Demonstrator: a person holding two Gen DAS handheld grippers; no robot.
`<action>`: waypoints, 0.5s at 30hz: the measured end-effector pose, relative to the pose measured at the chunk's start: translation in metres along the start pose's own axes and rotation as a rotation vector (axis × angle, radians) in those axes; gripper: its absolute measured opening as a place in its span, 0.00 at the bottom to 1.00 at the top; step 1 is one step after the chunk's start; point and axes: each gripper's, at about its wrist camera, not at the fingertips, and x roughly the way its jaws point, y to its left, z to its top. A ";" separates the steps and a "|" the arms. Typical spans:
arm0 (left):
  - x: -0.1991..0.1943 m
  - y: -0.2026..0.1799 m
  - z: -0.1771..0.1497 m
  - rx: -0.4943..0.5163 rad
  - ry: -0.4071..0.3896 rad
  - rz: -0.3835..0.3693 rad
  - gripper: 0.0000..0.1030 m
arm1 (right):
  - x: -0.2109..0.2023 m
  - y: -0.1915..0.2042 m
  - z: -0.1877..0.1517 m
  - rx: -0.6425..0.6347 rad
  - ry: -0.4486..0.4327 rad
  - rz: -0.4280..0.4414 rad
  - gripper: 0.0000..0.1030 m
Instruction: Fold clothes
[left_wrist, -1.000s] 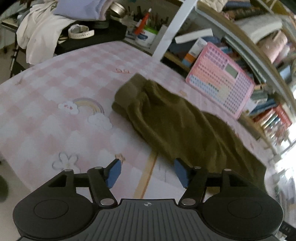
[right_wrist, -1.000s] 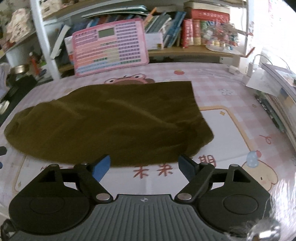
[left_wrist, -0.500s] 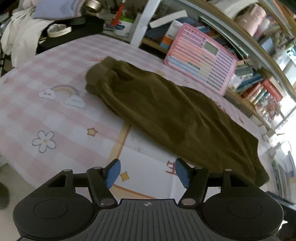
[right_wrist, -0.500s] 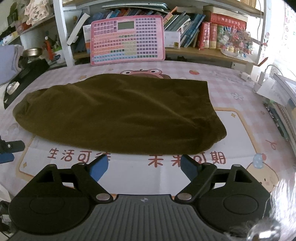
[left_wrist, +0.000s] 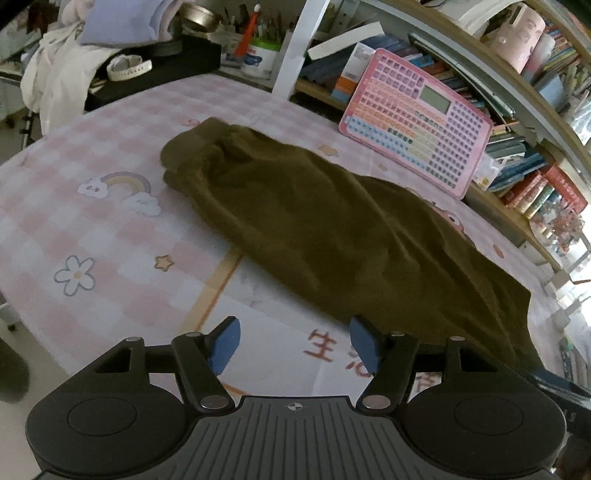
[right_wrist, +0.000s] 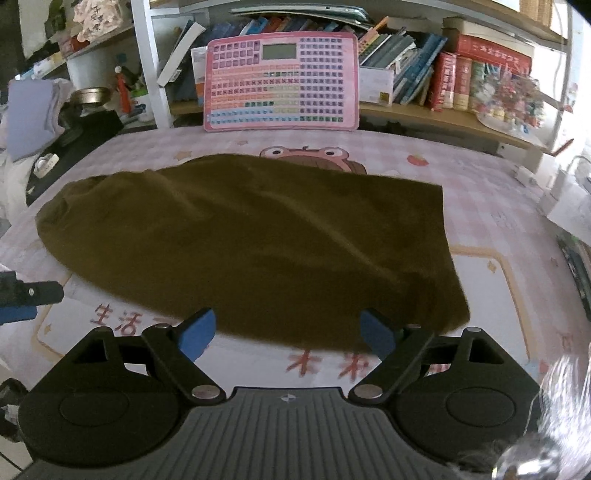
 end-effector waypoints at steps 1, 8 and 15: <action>0.000 -0.005 0.000 -0.003 -0.006 0.010 0.65 | 0.002 -0.004 0.004 -0.005 -0.003 0.009 0.82; 0.006 -0.027 -0.008 -0.049 -0.006 0.080 0.65 | 0.016 -0.031 0.014 -0.051 0.012 0.080 0.83; 0.012 -0.034 -0.006 -0.105 0.001 0.140 0.65 | 0.024 -0.055 0.012 -0.036 0.034 0.109 0.83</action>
